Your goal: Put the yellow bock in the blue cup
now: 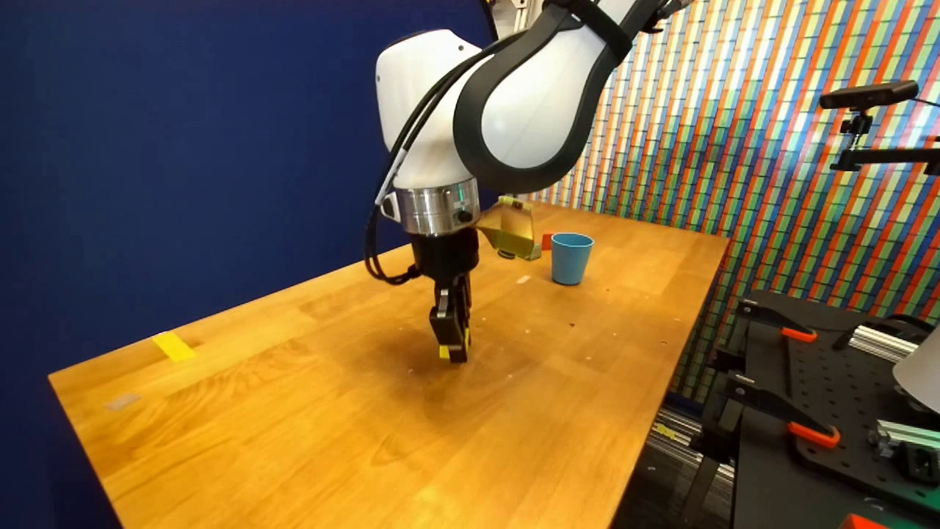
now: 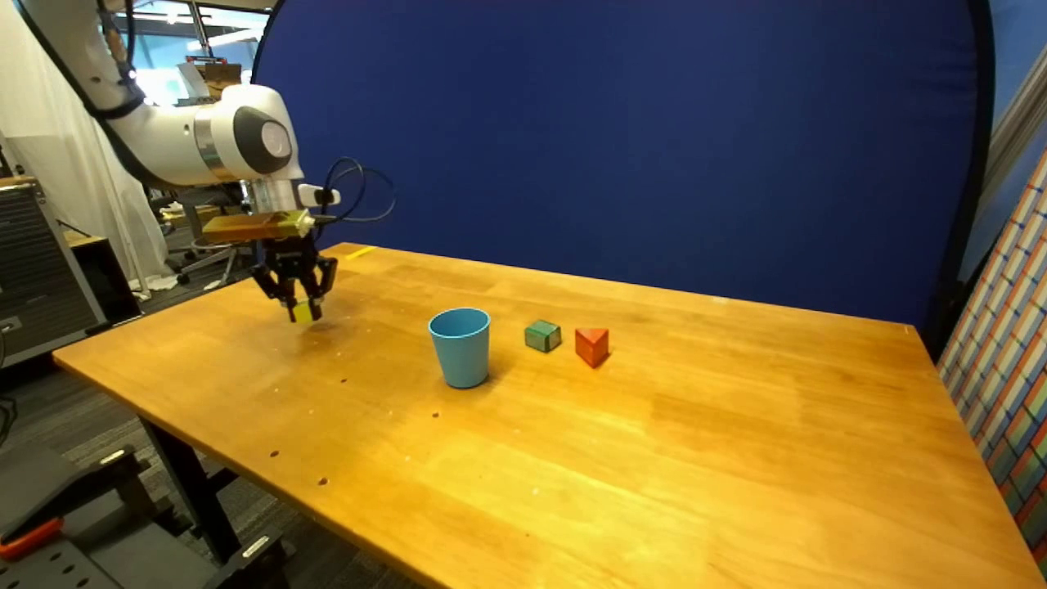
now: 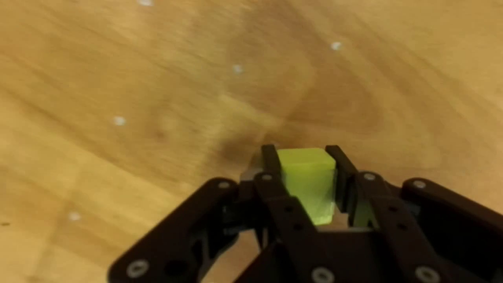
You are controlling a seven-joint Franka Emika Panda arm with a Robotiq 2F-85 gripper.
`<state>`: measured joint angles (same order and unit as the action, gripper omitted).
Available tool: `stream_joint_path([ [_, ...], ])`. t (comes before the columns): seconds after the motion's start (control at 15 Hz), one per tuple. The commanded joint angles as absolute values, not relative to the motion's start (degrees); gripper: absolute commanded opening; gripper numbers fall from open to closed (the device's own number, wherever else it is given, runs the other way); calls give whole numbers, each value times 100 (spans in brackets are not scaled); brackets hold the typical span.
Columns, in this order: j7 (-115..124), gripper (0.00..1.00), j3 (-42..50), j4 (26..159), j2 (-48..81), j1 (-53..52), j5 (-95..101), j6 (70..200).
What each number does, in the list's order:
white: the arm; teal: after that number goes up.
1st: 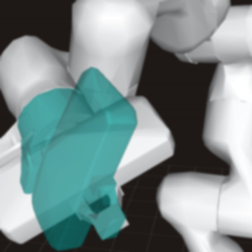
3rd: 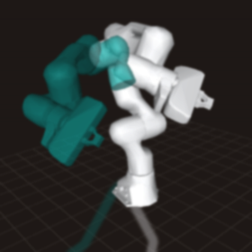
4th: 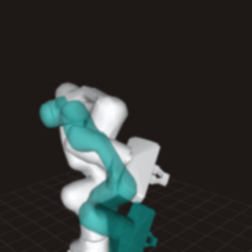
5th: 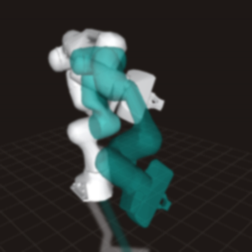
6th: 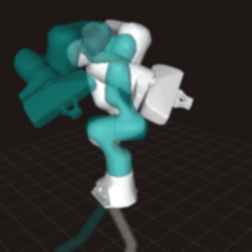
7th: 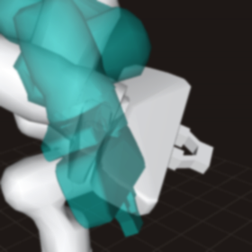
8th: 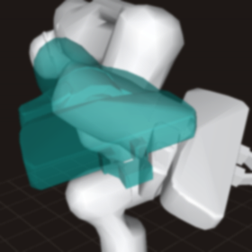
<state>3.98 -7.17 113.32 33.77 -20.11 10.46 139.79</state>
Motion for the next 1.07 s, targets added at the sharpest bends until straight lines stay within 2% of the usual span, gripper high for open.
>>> stream_joint_path([
  [0.0,954,17,-104,11974,2469,-1844,1431,14042],
  [0.6,2283,16,1128,12849,854,-790,2665,13683],
  [1.0,2847,16,1049,12810,966,-213,2708,13259],
])
